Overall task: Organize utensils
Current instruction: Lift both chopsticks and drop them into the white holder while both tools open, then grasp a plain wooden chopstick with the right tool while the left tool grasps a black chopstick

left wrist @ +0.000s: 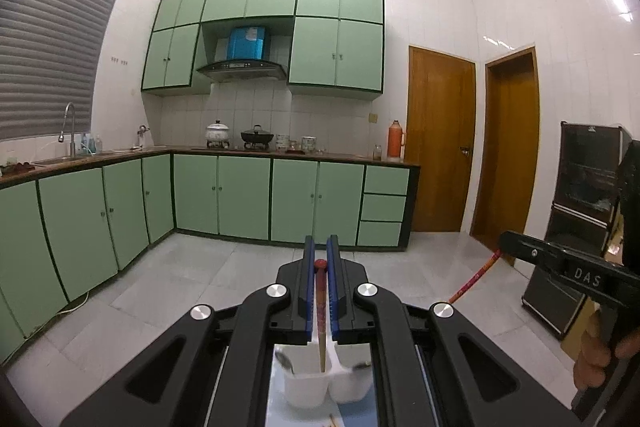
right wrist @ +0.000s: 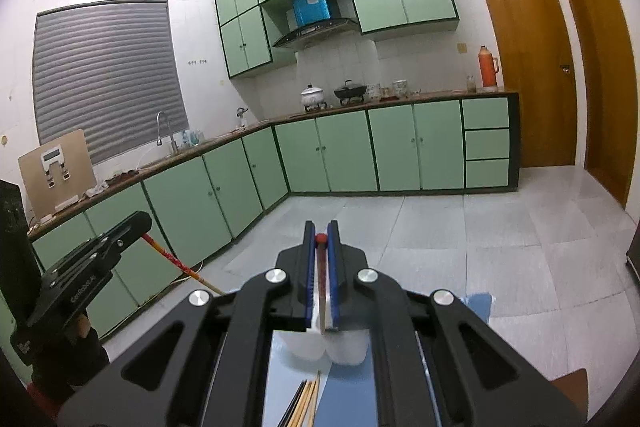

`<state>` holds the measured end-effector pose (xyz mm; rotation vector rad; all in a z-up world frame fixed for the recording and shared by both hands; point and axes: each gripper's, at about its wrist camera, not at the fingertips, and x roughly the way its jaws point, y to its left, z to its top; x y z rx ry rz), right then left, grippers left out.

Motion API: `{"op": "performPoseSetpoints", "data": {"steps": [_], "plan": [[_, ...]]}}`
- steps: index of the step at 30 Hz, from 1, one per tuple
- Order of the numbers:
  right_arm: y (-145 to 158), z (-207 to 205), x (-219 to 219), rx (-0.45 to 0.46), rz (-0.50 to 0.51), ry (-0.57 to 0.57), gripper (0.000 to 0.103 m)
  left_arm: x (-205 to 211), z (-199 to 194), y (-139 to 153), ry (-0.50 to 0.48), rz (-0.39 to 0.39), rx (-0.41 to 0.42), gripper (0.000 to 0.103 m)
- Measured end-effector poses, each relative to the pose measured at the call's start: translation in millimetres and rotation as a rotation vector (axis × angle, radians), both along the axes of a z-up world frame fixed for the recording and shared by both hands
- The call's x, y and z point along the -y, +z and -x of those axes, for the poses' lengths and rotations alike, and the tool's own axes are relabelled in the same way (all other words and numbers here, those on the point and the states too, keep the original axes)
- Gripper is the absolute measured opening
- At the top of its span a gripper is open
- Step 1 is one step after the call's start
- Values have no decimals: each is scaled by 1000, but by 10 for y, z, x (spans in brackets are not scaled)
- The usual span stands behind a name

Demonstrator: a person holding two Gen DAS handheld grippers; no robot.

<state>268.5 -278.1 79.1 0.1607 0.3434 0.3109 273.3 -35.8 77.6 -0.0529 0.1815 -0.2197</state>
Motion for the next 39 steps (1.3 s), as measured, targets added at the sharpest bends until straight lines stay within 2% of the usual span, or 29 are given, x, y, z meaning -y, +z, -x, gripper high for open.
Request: {"op": "performPoseSetpoints", "data": {"steps": [4,7,16,18,21,23,25,29,31,34,39], "plan": [[-84,-284,-26,-15,25,-20,5,42,-305,-106,17,-3,-23,6],[-243,-499,-69,-43,45,-30,5,47,-548,-290,32,-14,-61,6],[-743,-933,-260,-167,80,4,5,110,-1075,-837,5,-52,-224,6],[-819,-984,-320,-195,91,18,8,128,-1094,-893,2,-60,-246,11],[-872,-943,-328,-199,88,17,13,96,-1009,-904,-2,-59,-243,26],[-858,-862,-288,-185,78,2,24,45,-912,-892,1,-57,-233,34],[-837,-767,-247,-164,77,-12,35,-18,-772,-873,5,-53,-225,37],[-862,-484,-141,-137,83,-37,50,-139,-448,-878,22,-43,-227,46],[-936,-277,-84,-131,87,-53,62,-181,-294,-911,25,-41,-230,48],[-1112,11,1,-142,81,-81,71,-254,-22,-1037,22,-39,-256,51],[-1547,450,20,-209,66,-93,74,-271,465,-1510,-3,-70,-361,52]]}}
